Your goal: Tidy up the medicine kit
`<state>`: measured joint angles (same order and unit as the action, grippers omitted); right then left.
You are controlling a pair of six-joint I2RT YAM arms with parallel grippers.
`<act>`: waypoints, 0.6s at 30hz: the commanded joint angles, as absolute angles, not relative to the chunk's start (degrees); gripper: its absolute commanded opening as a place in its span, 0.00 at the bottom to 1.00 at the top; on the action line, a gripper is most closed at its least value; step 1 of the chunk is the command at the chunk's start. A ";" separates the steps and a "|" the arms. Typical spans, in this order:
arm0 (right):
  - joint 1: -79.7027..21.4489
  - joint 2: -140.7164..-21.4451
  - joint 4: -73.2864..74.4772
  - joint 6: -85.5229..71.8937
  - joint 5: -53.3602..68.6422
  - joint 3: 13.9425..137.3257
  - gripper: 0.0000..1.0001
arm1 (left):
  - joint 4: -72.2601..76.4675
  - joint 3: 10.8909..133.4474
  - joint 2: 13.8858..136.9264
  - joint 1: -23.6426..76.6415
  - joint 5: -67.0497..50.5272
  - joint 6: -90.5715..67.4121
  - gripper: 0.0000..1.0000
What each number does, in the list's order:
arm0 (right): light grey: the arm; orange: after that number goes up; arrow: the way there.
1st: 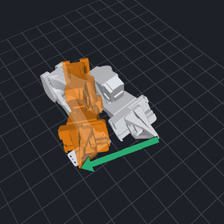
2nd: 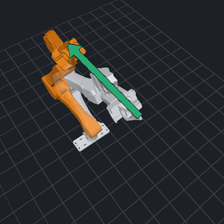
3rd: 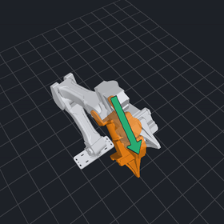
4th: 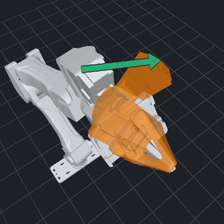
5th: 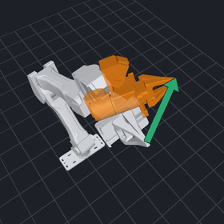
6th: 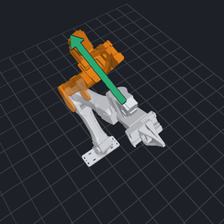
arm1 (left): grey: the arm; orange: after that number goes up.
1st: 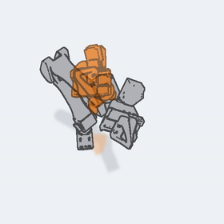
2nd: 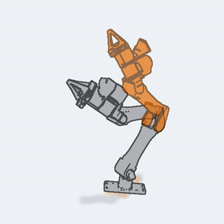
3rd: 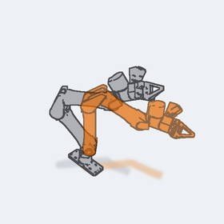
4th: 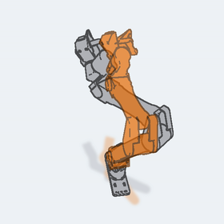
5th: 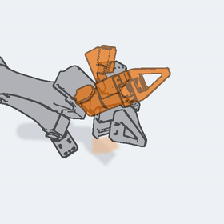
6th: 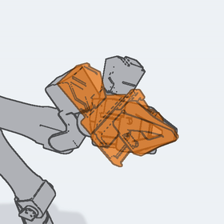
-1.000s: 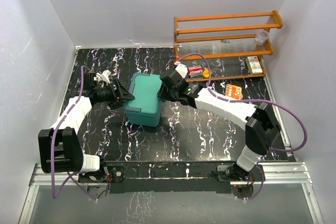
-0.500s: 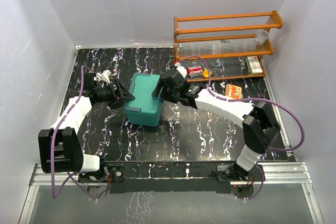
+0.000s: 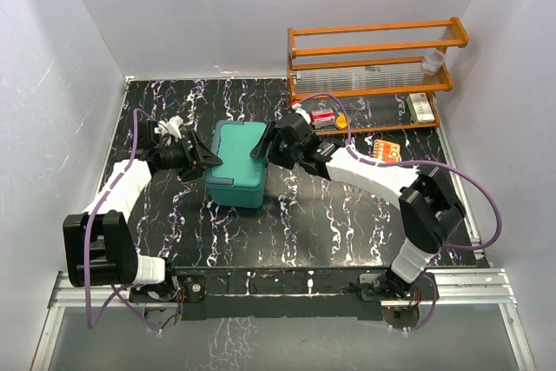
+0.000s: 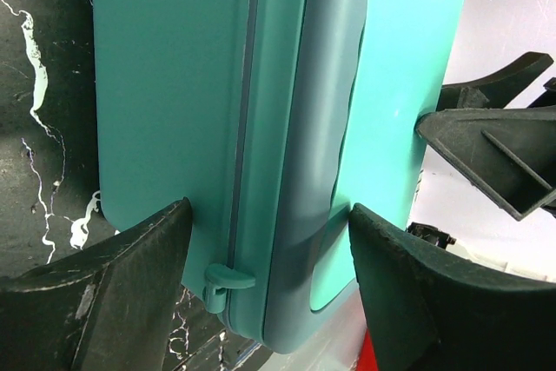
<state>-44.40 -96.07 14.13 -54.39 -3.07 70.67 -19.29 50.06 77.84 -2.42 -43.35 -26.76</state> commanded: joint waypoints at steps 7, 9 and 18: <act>-42.64 -92.13 13.86 -52.00 -0.89 69.76 0.62 | -28.32 57.43 78.13 -1.66 -35.12 -22.95 0.78; -41.83 -89.99 15.86 -50.09 -3.11 70.36 0.65 | -30.29 61.93 78.13 -1.67 -31.72 -22.36 0.83; -37.44 -73.02 22.81 -42.53 -17.67 64.36 0.85 | -37.74 71.76 71.52 -1.63 -18.83 -21.24 0.99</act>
<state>-39.38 -81.76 20.58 -47.42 -8.91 67.29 -32.27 69.41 77.62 -1.72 -25.58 -21.78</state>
